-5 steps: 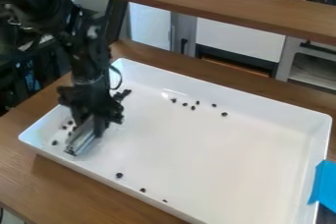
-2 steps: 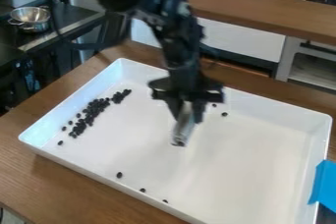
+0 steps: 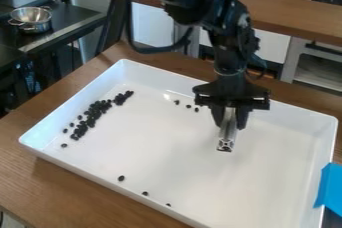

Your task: Sweep into pile

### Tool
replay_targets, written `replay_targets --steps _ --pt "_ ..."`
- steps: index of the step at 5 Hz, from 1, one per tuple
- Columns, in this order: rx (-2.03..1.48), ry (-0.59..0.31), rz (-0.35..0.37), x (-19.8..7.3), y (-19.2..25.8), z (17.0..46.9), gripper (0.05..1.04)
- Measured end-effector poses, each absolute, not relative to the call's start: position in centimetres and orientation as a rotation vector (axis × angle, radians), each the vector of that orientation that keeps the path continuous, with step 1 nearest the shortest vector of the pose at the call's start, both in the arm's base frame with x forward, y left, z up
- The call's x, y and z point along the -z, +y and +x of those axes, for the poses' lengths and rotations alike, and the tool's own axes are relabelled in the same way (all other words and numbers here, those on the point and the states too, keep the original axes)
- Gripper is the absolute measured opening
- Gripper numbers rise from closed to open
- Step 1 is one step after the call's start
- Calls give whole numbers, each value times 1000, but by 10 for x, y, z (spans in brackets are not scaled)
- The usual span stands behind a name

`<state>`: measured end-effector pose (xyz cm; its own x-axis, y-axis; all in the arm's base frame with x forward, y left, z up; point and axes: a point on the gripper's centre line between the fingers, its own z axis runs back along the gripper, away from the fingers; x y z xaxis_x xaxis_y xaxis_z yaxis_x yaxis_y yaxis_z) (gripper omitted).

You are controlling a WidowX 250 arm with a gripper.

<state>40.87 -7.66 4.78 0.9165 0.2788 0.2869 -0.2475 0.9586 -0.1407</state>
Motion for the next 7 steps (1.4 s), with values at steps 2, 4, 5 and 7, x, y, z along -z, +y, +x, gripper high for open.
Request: replay_targets --steps 2,4,5,7 --pt "-291 -319 -54 -26 -60 429 380" --pt "-349 -321 -39 -25 -5 433 380" --pt "-417 -260 -35 -25 40 438 379" --pt "-542 -137 -32 -26 120 436 379"
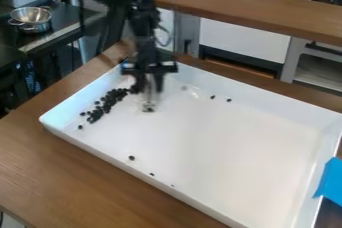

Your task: Sweep into pile

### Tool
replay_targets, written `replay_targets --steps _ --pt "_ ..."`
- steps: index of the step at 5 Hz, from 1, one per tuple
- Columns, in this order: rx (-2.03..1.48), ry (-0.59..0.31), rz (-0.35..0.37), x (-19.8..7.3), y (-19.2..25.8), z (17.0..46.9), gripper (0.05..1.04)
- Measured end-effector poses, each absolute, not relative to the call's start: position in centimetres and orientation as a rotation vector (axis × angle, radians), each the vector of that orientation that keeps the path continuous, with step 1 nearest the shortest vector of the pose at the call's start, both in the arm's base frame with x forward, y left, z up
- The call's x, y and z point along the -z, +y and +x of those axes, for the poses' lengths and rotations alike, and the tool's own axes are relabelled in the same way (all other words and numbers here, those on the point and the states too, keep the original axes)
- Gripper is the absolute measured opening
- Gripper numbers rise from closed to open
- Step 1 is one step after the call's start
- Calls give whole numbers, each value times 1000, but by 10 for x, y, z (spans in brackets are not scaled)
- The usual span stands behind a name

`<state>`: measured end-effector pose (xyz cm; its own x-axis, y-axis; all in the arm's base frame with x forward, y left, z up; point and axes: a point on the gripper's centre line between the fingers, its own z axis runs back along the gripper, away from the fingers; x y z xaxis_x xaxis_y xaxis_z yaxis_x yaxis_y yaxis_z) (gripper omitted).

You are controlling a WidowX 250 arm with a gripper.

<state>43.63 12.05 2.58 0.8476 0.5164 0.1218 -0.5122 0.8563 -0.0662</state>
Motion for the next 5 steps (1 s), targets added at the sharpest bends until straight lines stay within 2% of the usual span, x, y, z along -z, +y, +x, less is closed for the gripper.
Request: replay_targets --steps 1,3,4,5 --pt "-557 -98 -73 -27 132 425 379" --pt "-475 -214 -357 -108 85 411 380" --pt "-380 -206 -391 -114 39 412 380" --pt "-272 -172 -336 -107 -14 414 379"
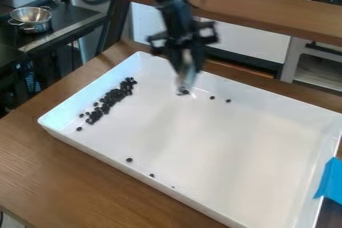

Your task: Sweep into pile

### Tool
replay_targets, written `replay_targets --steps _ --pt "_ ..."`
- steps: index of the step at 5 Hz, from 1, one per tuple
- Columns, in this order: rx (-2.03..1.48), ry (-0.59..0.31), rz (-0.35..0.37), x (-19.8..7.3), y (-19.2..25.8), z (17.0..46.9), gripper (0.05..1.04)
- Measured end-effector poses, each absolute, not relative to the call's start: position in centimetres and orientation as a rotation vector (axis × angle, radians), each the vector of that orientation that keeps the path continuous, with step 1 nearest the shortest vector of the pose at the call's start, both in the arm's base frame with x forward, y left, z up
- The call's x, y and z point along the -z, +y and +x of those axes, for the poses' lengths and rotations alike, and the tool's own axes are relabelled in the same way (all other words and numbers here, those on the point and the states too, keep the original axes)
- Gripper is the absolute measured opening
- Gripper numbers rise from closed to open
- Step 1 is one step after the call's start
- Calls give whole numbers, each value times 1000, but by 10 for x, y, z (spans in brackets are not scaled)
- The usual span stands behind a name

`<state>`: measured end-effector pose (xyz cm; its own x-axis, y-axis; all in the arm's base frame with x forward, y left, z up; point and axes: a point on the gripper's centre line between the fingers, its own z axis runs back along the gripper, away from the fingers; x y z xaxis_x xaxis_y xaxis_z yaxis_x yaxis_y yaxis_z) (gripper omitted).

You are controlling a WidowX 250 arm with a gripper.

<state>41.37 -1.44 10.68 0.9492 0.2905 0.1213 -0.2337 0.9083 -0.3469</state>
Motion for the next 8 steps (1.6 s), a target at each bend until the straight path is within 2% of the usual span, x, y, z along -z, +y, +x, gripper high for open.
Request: replay_targets --steps 1,2,3,7,8 --pt "-213 -64 -257 -69 -57 419 379" --pt "-214 -41 -185 -47 -67 422 379" --pt "-201 -36 -151 -35 -76 423 380" --pt "-269 -46 -127 -23 -25 449 379" --pt "-322 -40 -123 -23 10 450 379"
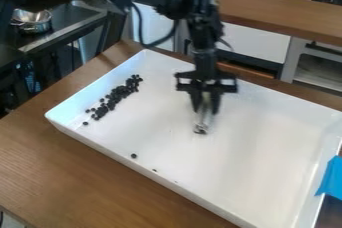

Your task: Sweep into pile

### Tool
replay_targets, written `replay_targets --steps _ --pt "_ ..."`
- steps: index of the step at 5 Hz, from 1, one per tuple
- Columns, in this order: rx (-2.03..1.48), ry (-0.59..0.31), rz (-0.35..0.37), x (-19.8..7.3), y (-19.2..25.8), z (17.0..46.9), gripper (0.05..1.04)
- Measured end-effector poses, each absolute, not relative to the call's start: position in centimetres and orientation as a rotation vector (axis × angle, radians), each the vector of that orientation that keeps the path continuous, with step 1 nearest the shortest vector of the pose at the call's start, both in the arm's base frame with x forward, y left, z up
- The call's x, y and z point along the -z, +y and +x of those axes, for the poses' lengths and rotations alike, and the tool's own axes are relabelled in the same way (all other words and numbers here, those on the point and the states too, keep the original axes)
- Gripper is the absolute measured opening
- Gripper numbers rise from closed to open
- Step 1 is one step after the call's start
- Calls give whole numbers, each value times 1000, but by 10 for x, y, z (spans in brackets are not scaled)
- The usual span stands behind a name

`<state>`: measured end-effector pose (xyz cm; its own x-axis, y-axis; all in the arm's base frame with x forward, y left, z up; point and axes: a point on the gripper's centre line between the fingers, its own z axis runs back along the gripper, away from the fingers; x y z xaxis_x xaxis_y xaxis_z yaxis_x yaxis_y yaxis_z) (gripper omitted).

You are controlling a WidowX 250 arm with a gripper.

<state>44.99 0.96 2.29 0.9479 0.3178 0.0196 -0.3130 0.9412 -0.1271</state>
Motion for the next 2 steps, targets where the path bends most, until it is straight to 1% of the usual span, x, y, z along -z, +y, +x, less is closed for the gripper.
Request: replay_targets --steps 1,2 --pt "-371 -33 -124 -22 41 452 380" --pt "-422 -39 -103 -22 67 451 380"
